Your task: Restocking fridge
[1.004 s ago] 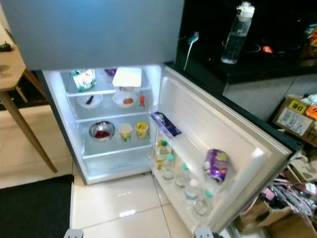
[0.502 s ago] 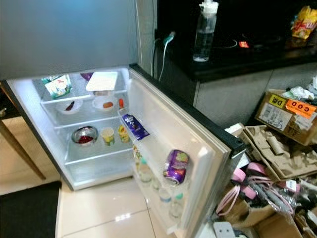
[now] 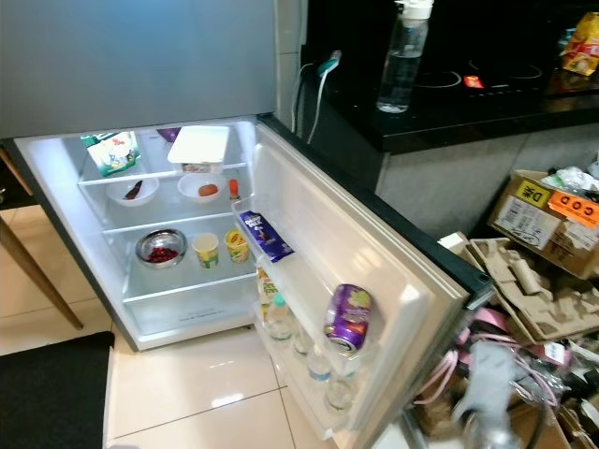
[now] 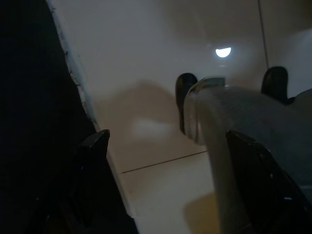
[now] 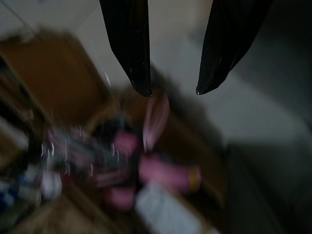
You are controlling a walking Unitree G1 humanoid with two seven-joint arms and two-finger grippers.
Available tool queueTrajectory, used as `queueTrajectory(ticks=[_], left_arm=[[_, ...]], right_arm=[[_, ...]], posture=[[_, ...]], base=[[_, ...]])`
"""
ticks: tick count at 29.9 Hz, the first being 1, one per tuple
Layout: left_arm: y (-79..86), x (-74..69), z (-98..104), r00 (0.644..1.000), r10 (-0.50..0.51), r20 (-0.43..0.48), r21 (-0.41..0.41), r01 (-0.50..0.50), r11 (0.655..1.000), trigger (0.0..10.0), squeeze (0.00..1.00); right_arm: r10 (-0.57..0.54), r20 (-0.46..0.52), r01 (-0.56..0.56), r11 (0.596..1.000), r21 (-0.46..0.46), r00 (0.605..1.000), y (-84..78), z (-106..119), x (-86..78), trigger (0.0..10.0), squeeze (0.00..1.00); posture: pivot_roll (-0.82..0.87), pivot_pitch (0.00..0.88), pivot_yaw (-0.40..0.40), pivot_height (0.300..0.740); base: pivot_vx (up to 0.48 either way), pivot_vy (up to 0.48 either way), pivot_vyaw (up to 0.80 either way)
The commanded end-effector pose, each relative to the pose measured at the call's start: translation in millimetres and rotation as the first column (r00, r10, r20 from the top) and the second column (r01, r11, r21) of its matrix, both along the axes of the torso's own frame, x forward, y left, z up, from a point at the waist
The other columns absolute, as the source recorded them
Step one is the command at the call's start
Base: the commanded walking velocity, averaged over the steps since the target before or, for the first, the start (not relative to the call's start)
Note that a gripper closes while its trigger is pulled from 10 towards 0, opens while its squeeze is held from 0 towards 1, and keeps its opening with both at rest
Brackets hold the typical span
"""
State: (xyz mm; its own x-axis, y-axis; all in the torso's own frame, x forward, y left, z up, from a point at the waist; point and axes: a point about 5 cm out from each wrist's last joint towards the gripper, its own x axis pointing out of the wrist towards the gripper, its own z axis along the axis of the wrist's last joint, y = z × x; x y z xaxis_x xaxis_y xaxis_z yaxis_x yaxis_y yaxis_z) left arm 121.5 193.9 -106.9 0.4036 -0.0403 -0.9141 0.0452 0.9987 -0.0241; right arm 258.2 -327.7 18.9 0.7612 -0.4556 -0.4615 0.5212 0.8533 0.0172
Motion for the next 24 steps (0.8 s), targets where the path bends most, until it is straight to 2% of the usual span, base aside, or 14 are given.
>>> queueTrajectory(ticks=[1,2,8,10,11,13,14,16,17,18,21,22,23,24], left_arm=[[-11.0,-13.2,-5.4,0.998,-0.022,-0.055,-0.025,0.020,0.999,10.0,0.00],[-12.1,-13.4,-5.6,0.998,-0.019,-0.057,-0.026,0.017,1.000,10.0,0.00],[-11.3,-13.6,-5.6,0.998,-0.012,-0.058,-0.024,0.011,1.000,10.0,0.00],[-7.1,-13.9,-5.1,0.998,-0.009,-0.056,-0.022,0.008,1.000,10.0,0.00],[-7.1,-13.9,-5.1,0.998,-0.009,-0.056,-0.022,0.008,1.000,10.0,0.00],[-4.4,-15.5,-5.0,0.998,-0.007,-0.055,-0.022,0.006,1.000,10.0,0.00],[-4.4,-15.5,-5.0,0.998,-0.007,-0.055,-0.022,0.006,1.000,10.0,0.00],[-4.3,-15.9,-5.1,0.998,-0.007,-0.054,-0.023,0.006,1.000,10.0,0.00],[-4.5,-16.0,-5.1,0.999,-0.007,-0.054,-0.024,0.006,1.000,10.0,0.00],[-4.5,-16.0,-5.1,0.999,-0.007,-0.054,-0.024,0.006,1.000,10.0,0.00],[-5.8,-16.7,-5.4,0.998,-0.008,-0.054,-0.027,0.007,1.000,10.0,0.00],[-5.8,-16.7,-5.4,0.998,-0.008,-0.054,-0.027,0.007,1.000,10.0,0.00],[-6.3,-17.0,-5.6,0.998,-0.009,-0.055,-0.028,0.007,1.000,10.0,0.00],[-6.7,-17.5,-5.7,0.998,-0.009,-0.056,-0.030,0.007,1.000,10.0,0.00]], right_arm=[[-0.032,0.024,0.032,0.999,0.030,0.999,-2.2,-0.2,-2.1,10.0,0.00],[-0.058,0.128,0.051,0.997,0.056,0.990,-6.9,18.4,12.7,10.0,0.00],[0.004,0.256,-0.028,0.995,0.092,0.967,-1.1,39.4,33.8,10.0,0.00],[0.153,0.318,-0.200,0.973,0.119,0.936,15.7,44.7,46.0,10.0,0.00],[0.153,0.318,-0.200,0.973,0.119,0.936,15.7,44.7,46.0,10.0,0.00],[0.329,0.354,-0.393,0.911,0.124,0.875,35.5,44.8,52.8,10.0,0.00],[0.329,0.354,-0.393,0.911,0.124,0.875,35.5,44.8,52.8,10.0,0.00],[0.377,0.366,-0.447,0.885,0.128,0.851,41.1,44.5,53.8,10.0,0.00],[0.428,0.380,-0.506,0.852,0.134,0.820,47.2,44.2,54.6,10.0,0.00],[0.428,0.380,-0.506,0.852,0.134,0.820,47.2,44.2,54.6,10.0,0.00],[0.608,0.424,-0.717,0.677,0.165,0.671,71.5,41.1,54.0,10.0,0.00],[0.608,0.424,-0.717,0.677,0.165,0.671,71.5,41.1,54.0,10.0,0.00],[0.668,0.429,-0.780,0.602,0.171,0.609,81.4,39.1,52.8,10.0,0.00],[0.743,0.441,-0.860,0.479,0.177,0.504,98.5,36.2,50.7,10.0,0.00]], posture=[[-0.09,0.000,-0.009,0.740],[-0.08,0.000,-0.013,0.740],[-0.08,0.000,-0.014,0.740],[-0.07,0.000,-0.013,0.740],[-0.07,0.000,-0.013,0.740],[-0.07,0.000,-0.013,0.740],[-0.07,0.000,-0.013,0.740],[-0.07,0.000,-0.013,0.740],[-0.07,0.000,-0.013,0.740],[-0.07,0.000,-0.013,0.740],[-0.08,0.000,-0.015,0.740],[-0.08,0.000,-0.015,0.740],[-0.08,0.000,-0.015,0.740],[-0.08,0.000,-0.013,0.740]], base=[[0.000,0.000,0.00],[0.000,0.000,0.00],[0.000,0.000,0.00],[0.000,0.000,0.00],[0.000,0.000,0.00],[0.000,0.000,0.00],[0.000,0.000,0.00],[0.000,0.000,0.00],[0.000,0.000,0.00],[0.000,0.000,0.00],[0.000,0.000,0.00],[0.000,0.000,0.00],[0.000,0.000,0.00],[0.000,0.000,0.00]])
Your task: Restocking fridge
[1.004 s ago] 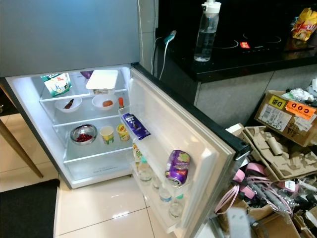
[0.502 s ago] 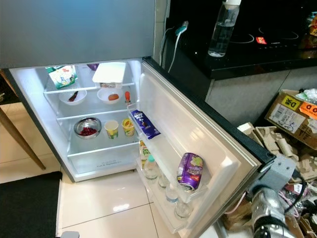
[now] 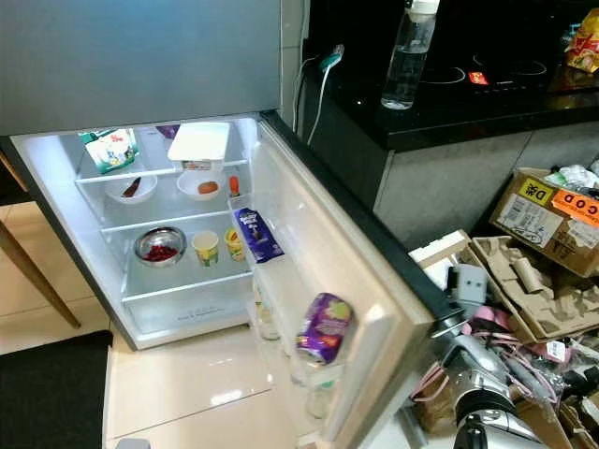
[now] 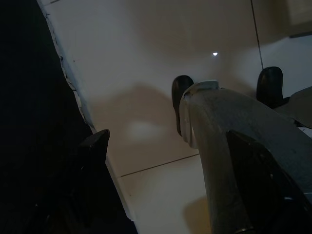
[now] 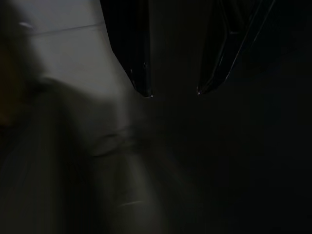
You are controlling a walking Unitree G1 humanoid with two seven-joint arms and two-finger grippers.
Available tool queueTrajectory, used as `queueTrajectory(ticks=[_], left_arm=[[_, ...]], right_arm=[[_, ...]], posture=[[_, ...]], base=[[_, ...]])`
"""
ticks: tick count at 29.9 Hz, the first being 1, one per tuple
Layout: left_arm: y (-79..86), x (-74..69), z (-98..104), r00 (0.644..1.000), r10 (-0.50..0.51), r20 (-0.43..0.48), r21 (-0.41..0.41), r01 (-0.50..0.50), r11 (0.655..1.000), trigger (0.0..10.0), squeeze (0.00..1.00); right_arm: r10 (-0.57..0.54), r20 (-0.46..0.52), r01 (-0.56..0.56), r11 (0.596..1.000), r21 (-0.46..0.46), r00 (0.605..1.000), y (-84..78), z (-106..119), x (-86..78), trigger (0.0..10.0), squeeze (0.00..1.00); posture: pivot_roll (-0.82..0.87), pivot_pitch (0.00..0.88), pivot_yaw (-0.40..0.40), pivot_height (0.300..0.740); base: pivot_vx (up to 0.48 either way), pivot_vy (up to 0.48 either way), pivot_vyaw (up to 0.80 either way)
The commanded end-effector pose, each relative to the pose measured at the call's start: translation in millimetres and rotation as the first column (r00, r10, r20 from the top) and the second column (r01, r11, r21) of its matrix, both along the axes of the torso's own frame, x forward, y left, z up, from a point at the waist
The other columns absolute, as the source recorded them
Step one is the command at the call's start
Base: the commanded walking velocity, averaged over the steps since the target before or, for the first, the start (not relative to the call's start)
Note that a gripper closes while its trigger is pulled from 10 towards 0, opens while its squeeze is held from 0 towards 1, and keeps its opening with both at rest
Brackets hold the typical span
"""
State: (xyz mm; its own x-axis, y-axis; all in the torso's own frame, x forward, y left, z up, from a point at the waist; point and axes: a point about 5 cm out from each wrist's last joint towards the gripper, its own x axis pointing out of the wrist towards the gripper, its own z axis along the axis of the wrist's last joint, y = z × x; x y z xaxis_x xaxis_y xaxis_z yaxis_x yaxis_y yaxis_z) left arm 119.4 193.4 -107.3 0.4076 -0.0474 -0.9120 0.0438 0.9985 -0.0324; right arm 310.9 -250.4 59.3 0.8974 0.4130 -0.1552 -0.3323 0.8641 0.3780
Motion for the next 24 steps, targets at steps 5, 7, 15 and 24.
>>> queueTrajectory(ticks=[5,7,15,24], left_arm=[[-7.4,-16.3,-5.7,0.998,-0.012,-0.063,-0.023,0.011,1.000,10.0,0.00],[-8.6,-15.7,-5.7,0.998,-0.012,-0.062,-0.026,0.010,1.000,10.0,0.00],[-14.4,-11.6,-5.4,0.998,-0.016,-0.057,-0.033,0.014,0.999,10.0,0.00],[-28.6,-9.5,-6.2,0.998,-0.015,-0.058,-0.047,0.012,0.999,10.0,0.00]], right_arm=[[0.489,0.047,-0.491,0.869,0.066,0.871,65.0,-6.8,-10.6,10.0,0.00],[0.628,0.149,-0.645,0.755,0.119,0.763,95.8,3.2,-15.9,10.0,0.00],[0.494,0.146,-0.508,0.858,0.079,0.857,104.5,-0.2,-2.7,10.0,0.00],[0.091,-0.264,-0.126,0.985,-0.118,0.960,51.6,-65.5,-39.0,10.0,0.00]], posture=[[-0.08,0.000,-0.012,0.740],[-0.08,0.000,-0.012,0.740],[-0.08,0.000,-0.011,0.740],[-0.08,0.000,-0.016,0.740]], base=[[0.000,0.000,0.00],[0.000,0.000,0.00],[0.000,0.000,0.00],[0.000,0.000,0.00]])
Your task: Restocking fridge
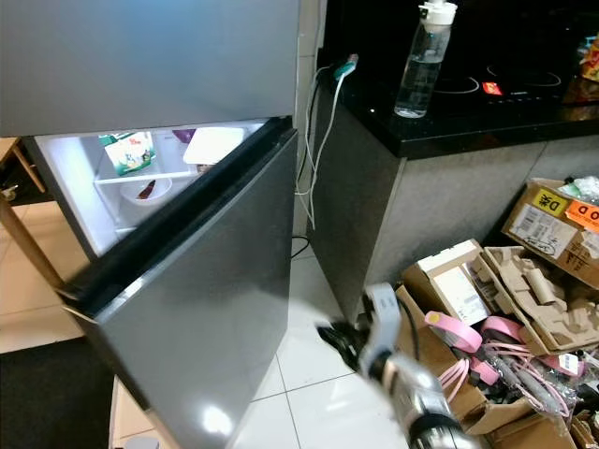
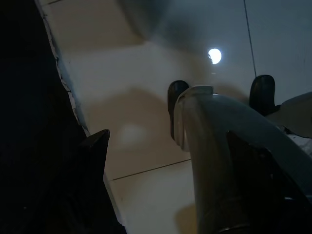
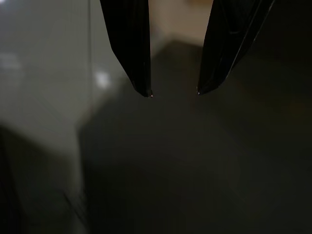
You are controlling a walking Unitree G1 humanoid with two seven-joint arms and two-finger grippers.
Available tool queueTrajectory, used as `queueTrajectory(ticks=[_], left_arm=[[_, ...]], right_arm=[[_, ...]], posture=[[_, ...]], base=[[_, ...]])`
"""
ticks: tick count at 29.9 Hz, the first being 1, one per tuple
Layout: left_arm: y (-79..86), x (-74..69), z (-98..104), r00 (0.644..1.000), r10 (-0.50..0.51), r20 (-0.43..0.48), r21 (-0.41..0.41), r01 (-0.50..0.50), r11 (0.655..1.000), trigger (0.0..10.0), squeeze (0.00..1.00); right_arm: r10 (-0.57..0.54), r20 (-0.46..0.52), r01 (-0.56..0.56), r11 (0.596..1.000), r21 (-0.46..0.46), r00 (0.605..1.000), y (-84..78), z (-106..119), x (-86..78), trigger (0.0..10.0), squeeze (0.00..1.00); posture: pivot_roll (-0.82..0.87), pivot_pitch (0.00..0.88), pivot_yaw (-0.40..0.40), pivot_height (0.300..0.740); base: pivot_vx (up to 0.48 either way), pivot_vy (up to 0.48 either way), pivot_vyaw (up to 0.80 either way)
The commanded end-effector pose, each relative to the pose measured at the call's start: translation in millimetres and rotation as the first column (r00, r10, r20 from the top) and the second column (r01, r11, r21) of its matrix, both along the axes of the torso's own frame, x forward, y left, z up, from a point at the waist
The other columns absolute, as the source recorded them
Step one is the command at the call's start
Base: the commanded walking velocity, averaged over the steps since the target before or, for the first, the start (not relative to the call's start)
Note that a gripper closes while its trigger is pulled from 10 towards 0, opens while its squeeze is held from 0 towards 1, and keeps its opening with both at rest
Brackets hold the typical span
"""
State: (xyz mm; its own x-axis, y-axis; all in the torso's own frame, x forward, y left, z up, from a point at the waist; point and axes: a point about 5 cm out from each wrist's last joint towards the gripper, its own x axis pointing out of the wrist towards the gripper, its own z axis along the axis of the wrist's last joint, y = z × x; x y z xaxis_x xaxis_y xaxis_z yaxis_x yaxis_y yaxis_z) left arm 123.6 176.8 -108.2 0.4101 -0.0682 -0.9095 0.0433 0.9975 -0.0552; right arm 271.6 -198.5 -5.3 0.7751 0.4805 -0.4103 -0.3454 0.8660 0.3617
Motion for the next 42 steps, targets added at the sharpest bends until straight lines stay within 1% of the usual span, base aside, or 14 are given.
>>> queueTrajectory(ticks=[1,2,4,5,7,8,11,12,13,14,15,21,28,42], left_arm=[[-14.1,-13.1,-5.3,0.998,-0.015,-0.060,-0.026,0.014,1.000,10.0,0.00],[-14.1,-13.1,-5.3,0.998,-0.015,-0.060,-0.026,0.014,1.000,10.0,0.00],[-16.4,-14.2,-5.8,0.998,-0.016,-0.063,-0.029,0.015,0.999,10.0,0.00],[-16.4,-14.2,-5.8,0.998,-0.016,-0.063,-0.029,0.015,0.999,10.0,0.00],[-17.5,-16.3,-6.3,0.998,-0.018,-0.066,-0.029,0.016,0.999,10.0,0.00],[-17.5,-16.3,-6.3,0.998,-0.018,-0.066,-0.029,0.016,0.999,10.0,0.00],[-20.0,-18.8,-7.1,0.997,-0.020,-0.069,-0.029,0.018,0.999,10.0,0.00],[-20.0,-18.8,-7.1,0.997,-0.020,-0.069,-0.029,0.018,0.999,10.0,0.00],[-19.5,-19.0,-7.1,0.997,-0.021,-0.069,-0.026,0.020,0.999,10.0,0.00],[-19.5,-19.0,-7.1,0.997,-0.021,-0.069,-0.026,0.020,0.999,10.0,0.00],[-18.1,-18.3,-6.8,0.998,-0.023,-0.065,-0.022,0.022,1.000,10.0,0.00],[-18.5,-15.1,-5.9,0.998,-0.029,-0.047,-0.022,0.028,0.999,10.0,0.00],[-15.6,-14.9,-5.6,0.999,-0.028,-0.043,-0.018,0.027,0.999,10.0,0.00],[-13.8,-13.5,-5.1,0.998,-0.041,-0.039,-0.007,0.040,0.999,10.0,0.00]], right_arm=[[-0.016,-0.073,0.010,0.997,-0.082,0.997,-4.6,-11.8,-11.0,10.0,0.00],[-0.016,-0.073,0.010,0.997,-0.082,0.997,-4.6,-11.8,-11.0,10.0,0.00],[-0.049,-0.160,0.024,0.987,-0.160,0.986,-12.8,-28.3,-30.5,10.0,0.00],[-0.049,-0.160,0.024,0.987,-0.160,0.986,-12.8,-28.3,-30.5,10.0,0.00],[-0.097,-0.240,0.042,0.974,-0.222,0.966,-21.4,-43.6,-52.0,10.0,0.00],[-0.097,-0.240,0.042,0.974,-0.222,0.966,-21.4,-43.6,-52.0,10.0,0.00],[-0.123,-0.366,0.003,0.950,-0.312,0.922,-30.1,-66.0,-91.4,10.0,0.00],[-0.123,-0.366,0.003,0.950,-0.312,0.922,-30.1,-66.0,-91.4,10.0,0.00],[-0.140,-0.406,-0.001,0.944,-0.330,0.903,-32.3,-72.7,-105.8,10.0,0.00],[-0.140,-0.406,-0.001,0.944,-0.330,0.903,-32.3,-72.7,-105.8,10.0,0.00],[-0.150,-0.440,-0.008,0.941,-0.338,0.886,-33.4,-78.3,-118.9,10.0,0.00],[-0.170,-0.507,-0.018,0.938,-0.345,0.845,-33.2,-88.3,-145.1,10.0,0.00],[-0.181,-0.529,-0.019,0.936,-0.351,0.829,-32.0,-92.0,-154.7,10.0,0.00],[-0.161,-0.515,-0.034,0.936,-0.349,0.842,-30.3,-90.0,-147.8,10.0,0.00]], posture=[[-0.08,0.000,-0.016,0.740],[-0.08,0.000,-0.016,0.740],[-0.08,0.000,-0.018,0.740],[-0.08,0.000,-0.018,0.740],[-0.08,0.000,-0.018,0.740],[-0.08,0.000,-0.018,0.740],[-0.08,0.000,-0.015,0.740],[-0.08,0.000,-0.015,0.740],[-0.08,0.000,-0.013,0.740],[-0.08,0.000,-0.013,0.740],[-0.08,0.000,-0.013,0.740],[-0.08,0.000,-0.006,0.740],[-0.08,0.000,0.000,0.740],[-0.09,0.000,0.000,0.740]], base=[[0.000,0.000,0.74],[0.000,0.000,0.74],[0.000,0.000,0.73],[0.000,0.000,0.73],[0.000,0.000,0.71],[0.000,0.000,0.71],[0.000,0.000,0.71],[0.000,0.000,0.71],[0.000,0.000,0.71],[0.000,0.000,0.71],[0.000,0.000,0.71],[0.000,0.000,0.71],[0.000,0.000,0.71],[0.000,0.000,0.71]])
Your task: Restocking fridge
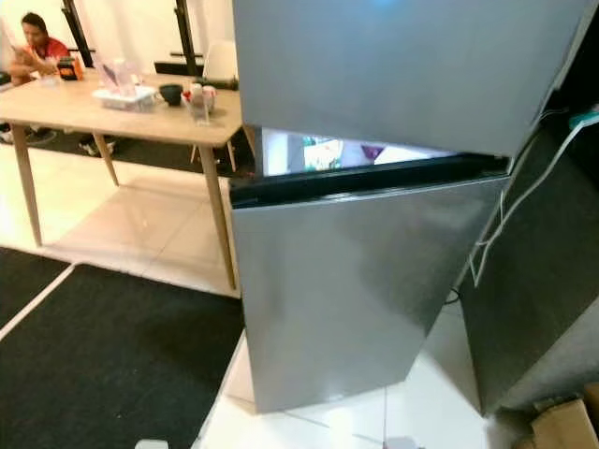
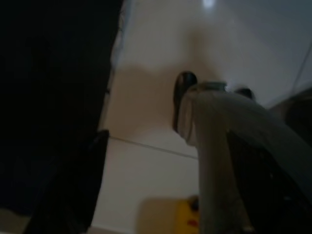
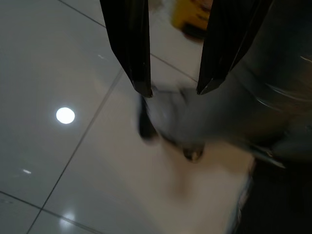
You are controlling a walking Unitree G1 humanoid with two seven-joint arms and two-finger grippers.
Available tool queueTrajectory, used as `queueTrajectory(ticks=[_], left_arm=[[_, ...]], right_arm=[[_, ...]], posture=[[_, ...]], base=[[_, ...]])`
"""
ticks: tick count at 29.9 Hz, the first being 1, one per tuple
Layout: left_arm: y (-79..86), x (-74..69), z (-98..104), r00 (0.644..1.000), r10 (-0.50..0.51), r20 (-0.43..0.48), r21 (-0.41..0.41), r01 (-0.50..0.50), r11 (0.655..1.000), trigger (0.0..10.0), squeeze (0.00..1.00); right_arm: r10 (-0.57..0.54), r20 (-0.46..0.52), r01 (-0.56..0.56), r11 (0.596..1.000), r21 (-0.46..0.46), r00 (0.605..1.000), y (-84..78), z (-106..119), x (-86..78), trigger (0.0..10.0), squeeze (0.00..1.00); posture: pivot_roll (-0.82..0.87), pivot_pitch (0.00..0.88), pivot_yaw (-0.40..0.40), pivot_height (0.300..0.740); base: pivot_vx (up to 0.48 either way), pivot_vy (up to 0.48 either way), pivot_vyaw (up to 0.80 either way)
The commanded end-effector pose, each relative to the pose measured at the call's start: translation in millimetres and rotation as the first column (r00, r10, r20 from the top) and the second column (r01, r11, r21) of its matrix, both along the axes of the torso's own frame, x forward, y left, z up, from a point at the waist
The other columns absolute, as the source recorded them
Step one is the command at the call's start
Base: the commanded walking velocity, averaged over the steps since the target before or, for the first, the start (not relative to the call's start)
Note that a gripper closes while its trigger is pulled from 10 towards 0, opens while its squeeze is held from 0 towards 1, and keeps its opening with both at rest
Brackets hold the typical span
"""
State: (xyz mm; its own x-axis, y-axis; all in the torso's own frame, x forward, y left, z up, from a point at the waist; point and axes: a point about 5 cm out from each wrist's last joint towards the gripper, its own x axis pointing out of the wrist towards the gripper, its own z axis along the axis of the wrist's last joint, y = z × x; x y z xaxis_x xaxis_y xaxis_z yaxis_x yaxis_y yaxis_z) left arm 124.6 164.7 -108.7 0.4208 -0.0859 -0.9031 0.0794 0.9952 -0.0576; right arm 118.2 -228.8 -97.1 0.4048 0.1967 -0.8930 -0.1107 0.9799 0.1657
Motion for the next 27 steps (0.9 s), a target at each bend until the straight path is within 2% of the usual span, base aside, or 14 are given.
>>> queueTrajectory(ticks=[1,3,8,14,27], left_arm=[[-1.7,-14.5,-4.6,0.999,-0.005,-0.054,-0.002,0.005,1.000,10.0,0.00],[-1.5,-14.5,-4.7,0.999,-0.005,-0.054,-0.001,0.005,1.000,10.0,0.00],[-1.8,-15.5,-5.1,0.998,-0.007,-0.065,0.004,0.007,1.000,10.0,0.00],[-1.6,-14.3,-4.7,0.998,0.000,-0.057,0.000,0.000,1.000,10.0,0.00],[-1.4,-14.1,-4.6,0.998,-0.009,-0.057,0.000,0.009,1.000,10.0,0.00]], right_arm=[[0.010,0.015,-0.010,1.000,-0.007,1.000,-0.2,1.8,5.7,10.0,0.00],[0.006,0.013,-0.006,1.000,-0.012,1.000,-0.5,1.6,5.4,10.0,0.00],[0.018,0.010,-0.017,0.998,-0.056,1.000,-3.2,1.4,4.8,10.0,0.00],[0.022,0.014,-0.021,0.998,-0.051,1.000,-1.3,1.2,5.3,10.0,0.00],[0.028,0.020,-0.027,0.998,-0.049,0.999,0.9,1.2,6.6,10.0,0.00]], posture=[[-0.09,0.000,0.000,0.740],[-0.09,0.000,0.000,0.740],[-0.09,0.000,-0.004,0.740],[-0.09,0.000,-0.006,0.740],[-0.09,0.000,-0.004,0.740]], base=[[0.000,0.000,0.71],[0.000,0.000,0.71],[0.000,0.000,0.00],[0.000,0.000,0.00],[0.274,0.000,0.00]])
